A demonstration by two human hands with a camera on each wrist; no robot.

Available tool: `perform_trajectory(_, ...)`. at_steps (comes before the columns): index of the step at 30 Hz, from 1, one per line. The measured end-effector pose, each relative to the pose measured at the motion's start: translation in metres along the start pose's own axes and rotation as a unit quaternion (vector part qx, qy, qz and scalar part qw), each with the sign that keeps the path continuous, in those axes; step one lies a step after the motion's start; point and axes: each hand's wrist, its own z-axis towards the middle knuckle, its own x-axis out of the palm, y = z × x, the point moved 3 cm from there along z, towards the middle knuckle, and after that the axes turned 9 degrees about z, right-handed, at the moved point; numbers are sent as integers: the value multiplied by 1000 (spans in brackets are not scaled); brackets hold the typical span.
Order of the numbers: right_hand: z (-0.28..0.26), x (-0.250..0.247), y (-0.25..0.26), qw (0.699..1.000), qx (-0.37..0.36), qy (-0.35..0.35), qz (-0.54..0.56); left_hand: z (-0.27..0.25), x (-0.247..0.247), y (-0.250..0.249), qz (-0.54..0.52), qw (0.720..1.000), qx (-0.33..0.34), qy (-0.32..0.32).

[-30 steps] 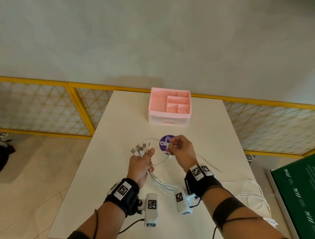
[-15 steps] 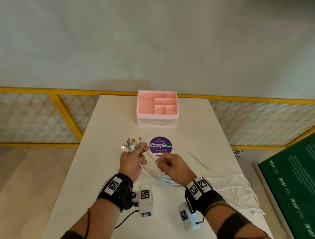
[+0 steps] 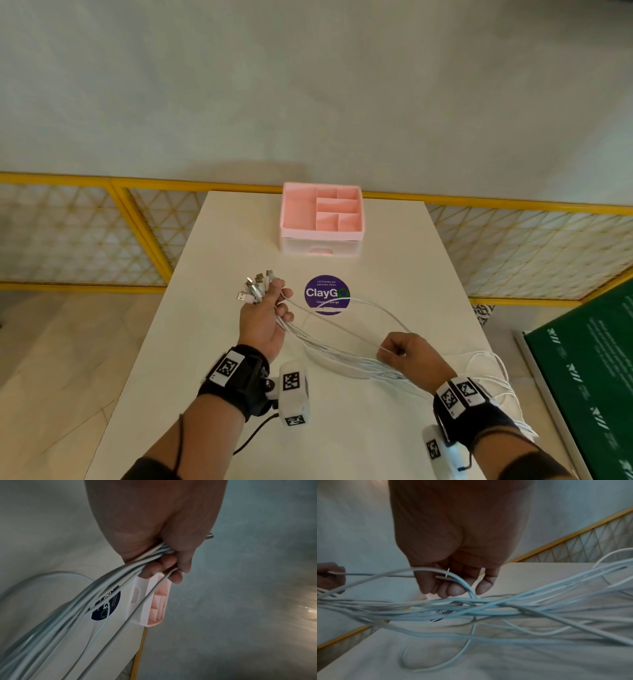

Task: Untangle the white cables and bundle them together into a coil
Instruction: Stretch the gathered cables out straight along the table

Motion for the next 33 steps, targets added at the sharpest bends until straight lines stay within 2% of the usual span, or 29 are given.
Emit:
perform_trajectory(3, -1, -10, -8, 996, 21, -57, -58, 0, -1, -3, -23, 999, 8, -23)
perform_trajectory(6, -5, -23, -21, 992, 62, -90, -58, 0, -3, -6, -55, 998, 13, -37)
perform_trajectory(9, -6, -31, -24, 988, 72, -123, -68, -3, -2, -3, -52, 998, 10, -39)
perform_trajectory(12, -1, -38, -12, 981, 76, -178, -29, -5, 5, 3, -65, 998, -11, -3)
perform_trajectory(15, 9, -45, 8, 972, 67, -220, 42, -8, 9, 2, -15, 999, -21, 22)
perform_trajectory(19, 17, -61, 41, 948, 29, -316, 37, -15, 15, -2, 46, 996, -40, 68)
perform_trajectory(20, 19, -62, 52, 946, 22, -313, 74, -17, 15, -2, 62, 994, -44, 75)
perform_trajectory(22, 24, -56, 74, 940, -6, -265, 214, -20, 16, 1, 91, 992, -44, 78)
perform_trajectory(26, 22, -26, 120, 900, -69, -153, 402, -21, 19, 9, 128, 989, -24, 73)
perform_trajectory(28, 15, -5, 135, 901, -88, -105, 411, -21, 19, 10, 141, 987, -17, 68)
perform_trajectory(31, 9, 27, 138, 936, -99, -66, 332, -19, 21, 11, 142, 988, -18, 66)
perform_trajectory(33, 9, 45, 130, 946, -86, -42, 311, -18, 21, 11, 141, 987, -22, 69)
